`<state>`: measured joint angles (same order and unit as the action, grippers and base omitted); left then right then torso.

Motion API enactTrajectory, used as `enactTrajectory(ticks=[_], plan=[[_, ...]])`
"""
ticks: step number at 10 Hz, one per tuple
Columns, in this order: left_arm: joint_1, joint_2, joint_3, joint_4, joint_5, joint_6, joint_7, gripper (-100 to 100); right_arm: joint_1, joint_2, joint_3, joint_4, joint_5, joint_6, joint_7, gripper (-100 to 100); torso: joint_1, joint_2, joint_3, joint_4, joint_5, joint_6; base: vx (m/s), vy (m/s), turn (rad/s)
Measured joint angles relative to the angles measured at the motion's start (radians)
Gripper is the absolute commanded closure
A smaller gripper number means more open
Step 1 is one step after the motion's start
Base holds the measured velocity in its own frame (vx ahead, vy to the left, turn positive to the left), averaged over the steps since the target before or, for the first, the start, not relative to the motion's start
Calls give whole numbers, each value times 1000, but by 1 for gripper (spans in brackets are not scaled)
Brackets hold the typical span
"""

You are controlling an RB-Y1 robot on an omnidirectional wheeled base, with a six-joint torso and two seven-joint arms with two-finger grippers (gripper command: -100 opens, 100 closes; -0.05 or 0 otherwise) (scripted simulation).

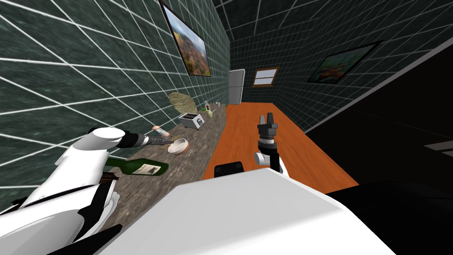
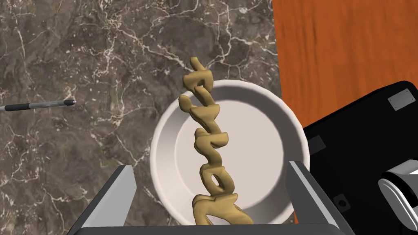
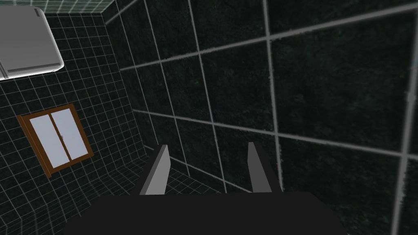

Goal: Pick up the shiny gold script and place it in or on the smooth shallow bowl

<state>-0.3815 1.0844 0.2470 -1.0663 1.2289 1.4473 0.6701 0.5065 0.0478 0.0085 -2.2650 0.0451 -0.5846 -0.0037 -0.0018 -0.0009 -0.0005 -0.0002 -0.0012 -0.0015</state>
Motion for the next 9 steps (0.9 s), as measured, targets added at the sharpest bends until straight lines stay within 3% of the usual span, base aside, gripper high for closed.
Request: enactTrajectory(ticks=[1, 5, 6, 9], plan=[[0, 0, 0, 0, 0, 0, 0, -100, 0, 0, 0, 0, 0, 0, 0, 0, 0, 0, 0, 0, 0, 0, 13, -3, 13], [-10, 74, 18, -49, 51, 74, 47, -100, 0, 0, 0, 0, 0, 0, 0, 0, -1, -2, -1, 0, 0, 0, 26, -7, 15], [-10, 76, 19, -51, 53, 79, 51, 0, 0, 0, 0, 0, 0, 0, 0, 0, 0, -1, -1, 0, 0, 0, 0, 0, 0], [-10, 76, 18, -51, 52, 78, 50, 0, 0, 0, 0, 0, 0, 0, 0, 0, 0, 0, 0, 0, 0, 0, 0, 0, 0]])
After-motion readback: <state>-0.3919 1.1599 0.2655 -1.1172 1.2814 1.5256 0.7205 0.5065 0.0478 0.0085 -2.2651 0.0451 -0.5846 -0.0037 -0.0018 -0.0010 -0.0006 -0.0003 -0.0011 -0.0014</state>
